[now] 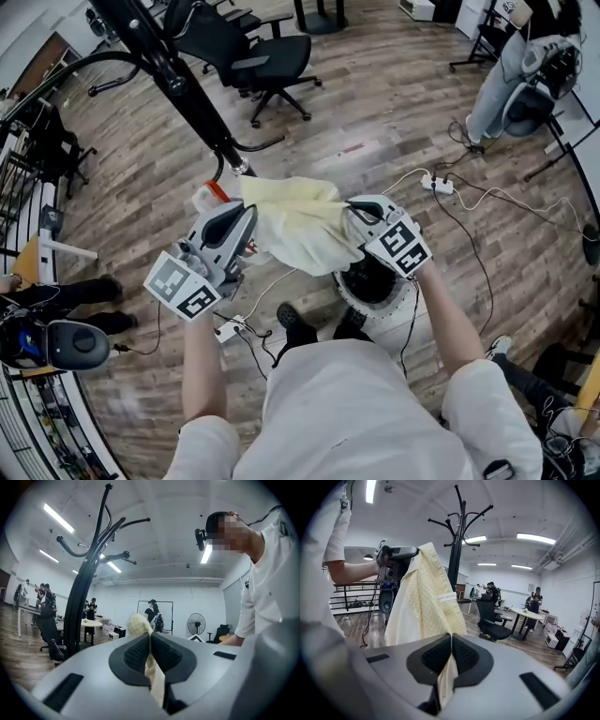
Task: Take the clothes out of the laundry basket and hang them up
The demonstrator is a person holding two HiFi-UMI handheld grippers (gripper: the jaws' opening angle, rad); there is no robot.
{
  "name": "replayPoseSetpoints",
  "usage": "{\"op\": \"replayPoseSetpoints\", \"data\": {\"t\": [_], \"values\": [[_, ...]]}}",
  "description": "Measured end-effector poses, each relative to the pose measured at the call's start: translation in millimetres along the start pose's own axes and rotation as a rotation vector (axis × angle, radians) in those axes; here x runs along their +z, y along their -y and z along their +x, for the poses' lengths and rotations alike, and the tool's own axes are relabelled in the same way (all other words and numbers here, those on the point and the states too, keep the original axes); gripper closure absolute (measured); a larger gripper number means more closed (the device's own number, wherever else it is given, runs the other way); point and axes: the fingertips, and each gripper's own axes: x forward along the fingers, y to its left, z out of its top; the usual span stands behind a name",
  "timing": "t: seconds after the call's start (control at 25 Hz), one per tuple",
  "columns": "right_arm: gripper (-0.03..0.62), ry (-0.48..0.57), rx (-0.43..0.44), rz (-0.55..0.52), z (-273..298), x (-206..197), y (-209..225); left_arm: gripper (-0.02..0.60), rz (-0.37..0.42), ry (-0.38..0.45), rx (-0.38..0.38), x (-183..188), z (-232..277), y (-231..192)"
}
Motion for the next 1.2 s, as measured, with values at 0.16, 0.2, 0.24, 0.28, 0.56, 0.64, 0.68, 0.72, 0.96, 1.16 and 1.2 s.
{"op": "replayPoseSetpoints", "data": {"t": [0.16,0.2,0.24,0.28,0.56,0.64,0.68,0.72,0.96,1.16,1.2], "values": [[0.583,0.084,-0.056,-0.031,-21.5,41.8,15.3,0.555,0.045,-0.007,0.052,11.5,-13.2,-14.8],[0.583,0.104,-0.073,-0.047,-26.4,53.3,21.0,0.555,0.057,-0.002,0.056,16.6,-15.5,-17.0],[0.583,0.122,-0.091,-0.068,-30.7,64.7,26.9,0.555,0.068,0.007,0.056,22.7,-17.7,-18.8],[0.583,0.138,-0.106,-0.088,-34.8,76.8,32.0,0.555,0.081,0.017,0.055,30.0,-20.0,-20.1],[0.583,0.315,-0.158,-0.173,-71.7,173.8,51.1,0.555,0.18,0.09,0.043,86.4,-27.9,-17.0],[0.583,0.358,-0.166,-0.204,-85.3,195.9,53.2,0.555,0.211,0.107,0.038,100.9,-30.8,-11.8],[0.583,0.375,-0.17,-0.222,-91.3,206.4,54.0,0.555,0.228,0.114,0.035,107.8,-32.1,-9.5],[0.583,0.391,-0.174,-0.236,-96.4,216.8,54.3,0.555,0.245,0.119,0.032,114.6,-33.2,-7.2],[0.583,0.466,-0.176,-0.285,-121.2,268.2,52.6,0.555,0.27,0.177,-0.028,161.2,-47.3,12.7],[0.583,0.529,-0.181,-0.337,-140.3,311.3,42.7,0.555,0.316,0.206,-0.015,200.3,-65.6,18.1],[0.582,0.537,-0.182,-0.345,-142.2,318.8,40.4,0.555,0.326,0.208,-0.005,206.1,-69.4,17.5]]}}
